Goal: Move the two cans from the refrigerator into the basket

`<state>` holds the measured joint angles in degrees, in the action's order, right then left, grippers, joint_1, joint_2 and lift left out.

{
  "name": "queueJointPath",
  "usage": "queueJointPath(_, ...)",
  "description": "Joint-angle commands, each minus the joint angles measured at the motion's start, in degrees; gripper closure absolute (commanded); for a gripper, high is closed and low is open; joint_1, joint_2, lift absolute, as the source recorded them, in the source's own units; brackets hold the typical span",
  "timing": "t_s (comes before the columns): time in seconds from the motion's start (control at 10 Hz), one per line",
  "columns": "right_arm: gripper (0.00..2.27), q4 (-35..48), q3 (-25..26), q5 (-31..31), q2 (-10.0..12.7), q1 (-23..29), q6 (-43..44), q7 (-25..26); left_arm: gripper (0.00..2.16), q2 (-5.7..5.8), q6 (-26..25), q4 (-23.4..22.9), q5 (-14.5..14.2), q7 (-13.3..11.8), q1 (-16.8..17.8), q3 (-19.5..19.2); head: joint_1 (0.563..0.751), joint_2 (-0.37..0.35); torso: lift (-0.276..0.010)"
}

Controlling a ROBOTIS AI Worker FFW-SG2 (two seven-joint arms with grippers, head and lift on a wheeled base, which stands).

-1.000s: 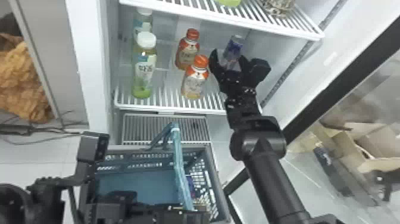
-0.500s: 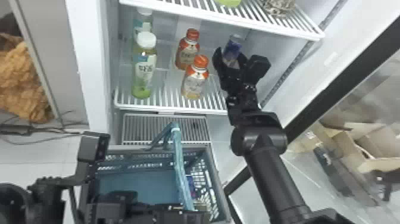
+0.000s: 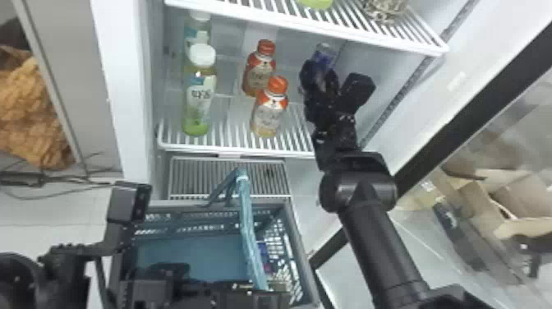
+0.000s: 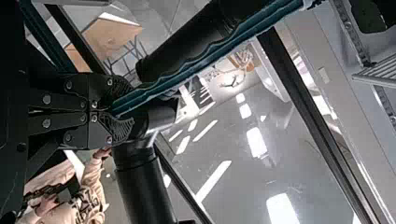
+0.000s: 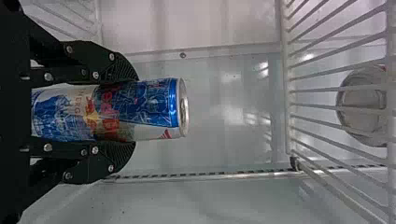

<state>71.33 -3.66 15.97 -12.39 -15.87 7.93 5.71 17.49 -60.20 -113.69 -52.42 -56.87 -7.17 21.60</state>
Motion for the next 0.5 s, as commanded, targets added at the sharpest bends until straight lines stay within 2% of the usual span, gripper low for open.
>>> queueJointPath(0.0,0.9,0.6,0.1,-0.4,0.0,0.3,1.2,0.0,1.19,0.0,0.0,0.0,0.0,0.0,0.0,0.0,0.695,-0.35,-0.266)
queueJointPath(0.4,0.9,7.8,2.2,-0.6,0.0,5.0,1.8,-0.4,1.19,0.0,0.3,0.0,0.0,-0.1,-0.3,-0.2,0.695,-0.35,-0.266)
